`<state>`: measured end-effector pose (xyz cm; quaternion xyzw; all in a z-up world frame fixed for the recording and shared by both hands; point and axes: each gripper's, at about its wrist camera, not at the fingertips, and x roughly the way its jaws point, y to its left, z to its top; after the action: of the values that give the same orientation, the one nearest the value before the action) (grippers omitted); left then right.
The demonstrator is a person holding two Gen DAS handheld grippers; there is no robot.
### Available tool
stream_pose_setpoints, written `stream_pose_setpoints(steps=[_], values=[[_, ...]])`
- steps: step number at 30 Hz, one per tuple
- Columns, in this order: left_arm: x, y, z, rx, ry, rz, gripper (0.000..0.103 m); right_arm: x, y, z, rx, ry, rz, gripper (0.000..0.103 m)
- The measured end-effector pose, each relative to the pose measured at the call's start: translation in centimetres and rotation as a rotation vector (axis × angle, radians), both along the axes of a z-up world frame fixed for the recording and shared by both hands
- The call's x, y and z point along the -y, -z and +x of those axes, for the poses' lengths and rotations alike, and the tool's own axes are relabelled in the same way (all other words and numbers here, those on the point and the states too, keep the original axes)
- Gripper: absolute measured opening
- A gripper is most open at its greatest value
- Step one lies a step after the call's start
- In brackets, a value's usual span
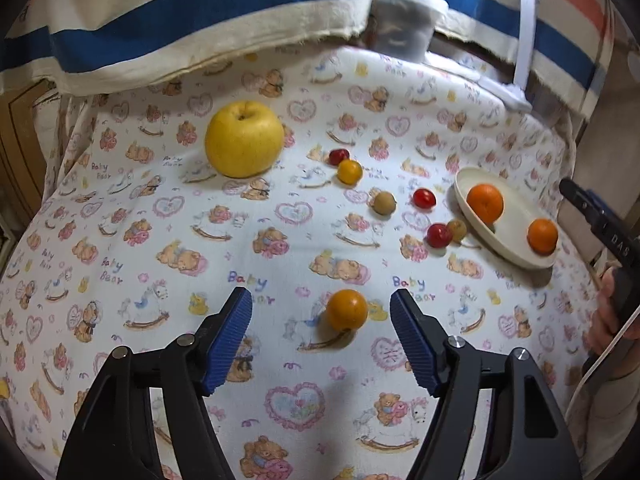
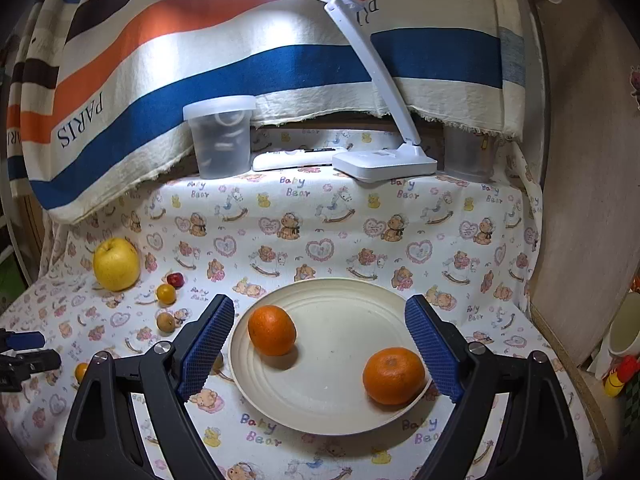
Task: Organize fruits
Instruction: 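Move the left gripper to the small tangerine and close on it, then lift the tangerine off the cloth with the left gripper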
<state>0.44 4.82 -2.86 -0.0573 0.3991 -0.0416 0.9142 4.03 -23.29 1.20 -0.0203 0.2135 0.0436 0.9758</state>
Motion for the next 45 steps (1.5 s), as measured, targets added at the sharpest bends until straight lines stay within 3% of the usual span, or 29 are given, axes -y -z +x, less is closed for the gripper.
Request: stream_pose_setpoints(steps=[8,15,18,21,28,36,45], values=[[1.3,1.7,1.7,-0.118,0.031,-0.022,0.050,0.3,0.2,0.4,-0.021,0.005,0.011,0.089],[1.7,2.3,2.2,-0.138,0.031,-0.008,0.038,0.2,0.0,0.3,-0.015,0.008,0.000,0.089],[1.9,2.5,2.6,-0.146,0.019,0.016,0.027,0.1,0.0,0.3,-0.004,0.022,-0.024,0.089],[2.1,2.3,2.9,-0.151,0.034,0.017,0.027,0.2,0.1,0.5,-0.012,0.026,-0.023,0.089],[2.9,-1.1,2.5,-0.048,0.036,0.064,0.027,0.6,-0.5,0.1,0.003,0.021,0.003,0.089],[3.7,-5.8,3.1,0.077,0.046,-0.002,0.027,0.3,-0.3,0.1,-0.002,0.018,-0.009,0.089],[5.0,-6.7,4.6,0.120,0.053,-0.029,0.027,0.1,0.2,0.5,-0.015,0.013,-0.020,0.089]])
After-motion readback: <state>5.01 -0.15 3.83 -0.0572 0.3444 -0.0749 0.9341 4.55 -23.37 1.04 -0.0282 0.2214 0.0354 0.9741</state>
